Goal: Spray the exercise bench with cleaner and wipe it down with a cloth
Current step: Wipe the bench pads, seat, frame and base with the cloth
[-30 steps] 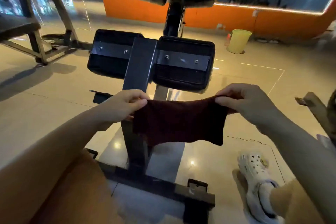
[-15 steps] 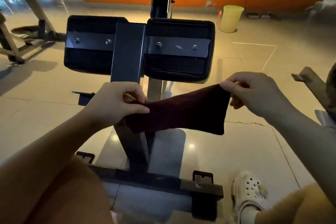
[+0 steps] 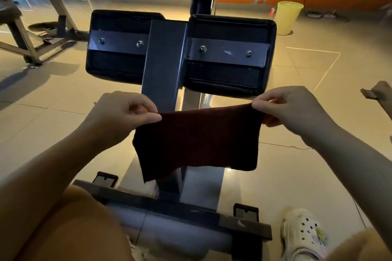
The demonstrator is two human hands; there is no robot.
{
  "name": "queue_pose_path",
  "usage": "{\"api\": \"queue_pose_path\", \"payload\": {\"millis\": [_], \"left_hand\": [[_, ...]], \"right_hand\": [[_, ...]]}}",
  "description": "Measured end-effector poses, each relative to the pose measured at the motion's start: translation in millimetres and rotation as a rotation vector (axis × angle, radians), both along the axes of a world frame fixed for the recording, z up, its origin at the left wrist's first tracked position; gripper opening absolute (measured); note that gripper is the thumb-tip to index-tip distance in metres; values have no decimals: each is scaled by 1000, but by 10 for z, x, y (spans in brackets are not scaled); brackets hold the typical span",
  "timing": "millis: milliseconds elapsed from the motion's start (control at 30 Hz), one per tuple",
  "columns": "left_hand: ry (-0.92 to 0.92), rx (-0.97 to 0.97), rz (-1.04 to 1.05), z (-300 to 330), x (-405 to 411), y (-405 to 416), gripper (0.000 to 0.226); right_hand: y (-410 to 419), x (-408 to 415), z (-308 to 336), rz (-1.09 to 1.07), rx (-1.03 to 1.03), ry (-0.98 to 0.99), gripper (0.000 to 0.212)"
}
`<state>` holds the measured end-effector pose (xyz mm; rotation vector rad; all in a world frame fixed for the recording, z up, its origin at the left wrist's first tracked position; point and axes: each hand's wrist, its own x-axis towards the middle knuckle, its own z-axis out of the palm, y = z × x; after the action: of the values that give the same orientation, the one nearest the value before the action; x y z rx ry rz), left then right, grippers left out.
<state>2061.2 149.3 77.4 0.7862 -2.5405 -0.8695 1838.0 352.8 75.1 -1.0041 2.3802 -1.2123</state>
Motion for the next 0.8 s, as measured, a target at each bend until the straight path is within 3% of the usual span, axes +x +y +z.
{"api": "queue_pose_path", "payload": {"millis": [67, 133, 267, 400, 600, 800], "left_hand": [[-80, -122, -11, -11, 32, 5, 16], [-110, -135, -21, -27, 46, 15, 13], [-43, 145, 16, -21, 33, 72, 9], [-82, 207, 70, -16, -17, 121, 18], [-26, 585, 100, 62, -114, 296, 31], [151, 991, 121, 67, -416, 697, 25]], "right_hand": [[6, -1, 18, 33, 25, -222, 6], [27, 19, 21, 80, 61, -317, 12], [36, 71, 22, 70, 76, -72, 14], [53, 98, 26, 94, 109, 56, 7], [130, 118, 83, 88, -3, -15, 13], [31, 449, 126, 38, -86, -80, 19]]}}
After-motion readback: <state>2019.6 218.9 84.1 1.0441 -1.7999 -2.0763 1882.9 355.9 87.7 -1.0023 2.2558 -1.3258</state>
